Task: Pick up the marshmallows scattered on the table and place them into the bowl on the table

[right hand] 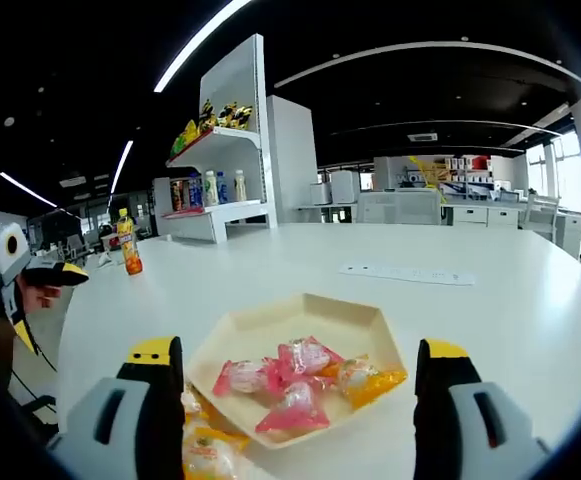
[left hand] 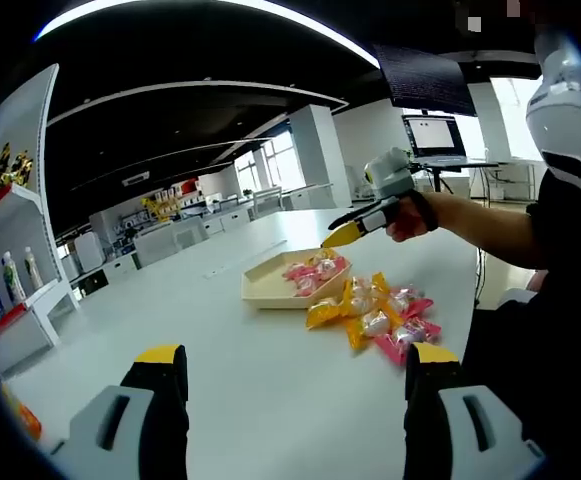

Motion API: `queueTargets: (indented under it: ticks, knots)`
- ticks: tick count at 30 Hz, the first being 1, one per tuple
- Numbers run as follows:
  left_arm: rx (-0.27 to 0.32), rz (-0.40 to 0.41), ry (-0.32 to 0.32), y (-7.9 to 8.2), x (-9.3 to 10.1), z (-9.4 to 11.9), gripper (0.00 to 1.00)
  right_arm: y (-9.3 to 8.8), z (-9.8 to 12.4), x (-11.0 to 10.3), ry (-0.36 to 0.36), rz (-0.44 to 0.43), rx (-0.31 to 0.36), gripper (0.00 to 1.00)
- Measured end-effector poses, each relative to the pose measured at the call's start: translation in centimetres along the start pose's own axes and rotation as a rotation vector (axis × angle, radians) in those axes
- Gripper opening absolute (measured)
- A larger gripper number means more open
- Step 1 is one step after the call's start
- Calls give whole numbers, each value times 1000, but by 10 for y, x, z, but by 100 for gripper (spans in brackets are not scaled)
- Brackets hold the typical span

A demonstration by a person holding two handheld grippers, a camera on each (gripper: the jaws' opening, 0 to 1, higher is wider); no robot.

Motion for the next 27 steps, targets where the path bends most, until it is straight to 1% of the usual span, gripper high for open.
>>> queueTargets:
  ticks: [4, 8, 10, 12, 18, 19, 22, 27]
  knots:
    - [2, 7, -6, 0, 3, 0, 89, -2, 23, 4, -11, -21, 2, 96]
    - [9, 1, -10, 2, 7, 0, 89, 0, 52, 4, -23, -27, 19, 97]
    - [13, 0, -15, 4, 9, -1, 89, 1, 63, 12, -27, -30, 25, 97]
    - [12, 3, -16, 3, 11, -1, 89, 3, 75, 15, -41, -23, 38, 97]
    - [11, 11, -29, 0, 20, -3, 89, 4, 109, 13, -51, -35, 57, 97]
    - [10, 12, -29, -1, 20, -3, 89, 4, 111, 13, -50, -35, 57, 97]
    - [8, 18, -38, -2, 24, -7, 89, -5, 128, 10, -32, -34, 28, 97]
    - [5, 12, -59, -1, 30, -11, 89, -13, 150, 10, -13, -77, 26, 97]
Point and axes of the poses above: the point that each gripper's makers call its tool centre point, and the gripper's own axes: z roughly backward along the fingers, x roughly to its right, y roughly out of its top, the point moved 2 cm from there along z, roughly backward along the fingers, and after that the axes turned 2 degrees about -y, right-handed, at the moved point
